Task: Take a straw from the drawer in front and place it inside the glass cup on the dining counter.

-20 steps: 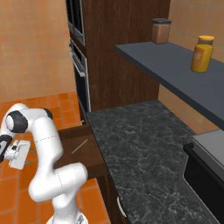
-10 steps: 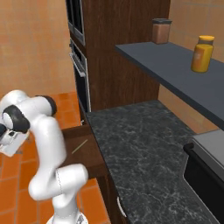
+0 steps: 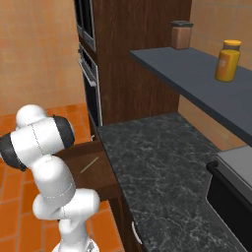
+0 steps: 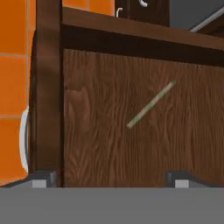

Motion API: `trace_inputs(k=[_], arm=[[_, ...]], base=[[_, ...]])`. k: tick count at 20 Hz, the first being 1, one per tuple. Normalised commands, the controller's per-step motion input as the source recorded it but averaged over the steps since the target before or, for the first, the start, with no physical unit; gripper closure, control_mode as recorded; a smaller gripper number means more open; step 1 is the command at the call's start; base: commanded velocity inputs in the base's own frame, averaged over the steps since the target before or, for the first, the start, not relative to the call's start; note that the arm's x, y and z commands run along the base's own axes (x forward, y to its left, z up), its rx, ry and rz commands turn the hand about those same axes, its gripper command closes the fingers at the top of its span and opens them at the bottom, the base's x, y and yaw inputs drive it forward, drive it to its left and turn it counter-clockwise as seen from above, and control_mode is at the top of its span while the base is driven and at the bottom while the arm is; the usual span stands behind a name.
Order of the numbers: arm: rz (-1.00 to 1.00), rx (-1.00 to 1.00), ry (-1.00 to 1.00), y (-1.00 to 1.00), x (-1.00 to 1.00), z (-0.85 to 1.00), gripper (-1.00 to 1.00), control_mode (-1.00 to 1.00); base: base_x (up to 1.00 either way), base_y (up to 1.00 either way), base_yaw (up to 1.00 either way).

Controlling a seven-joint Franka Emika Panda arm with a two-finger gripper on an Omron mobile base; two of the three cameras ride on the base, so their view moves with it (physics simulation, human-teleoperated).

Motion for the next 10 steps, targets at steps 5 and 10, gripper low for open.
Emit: trace_inputs(k=[5,10], arm=[[0.00,0.07,0.11,-0.27,0.89,-0.35,-1.00,-1.00],[0.00,0.01,0.14,0.00,0.56,-0.58,-1.00,-1.00]], base=[[0.00,0.00,0.00],[0.00,0.00,0.00]])
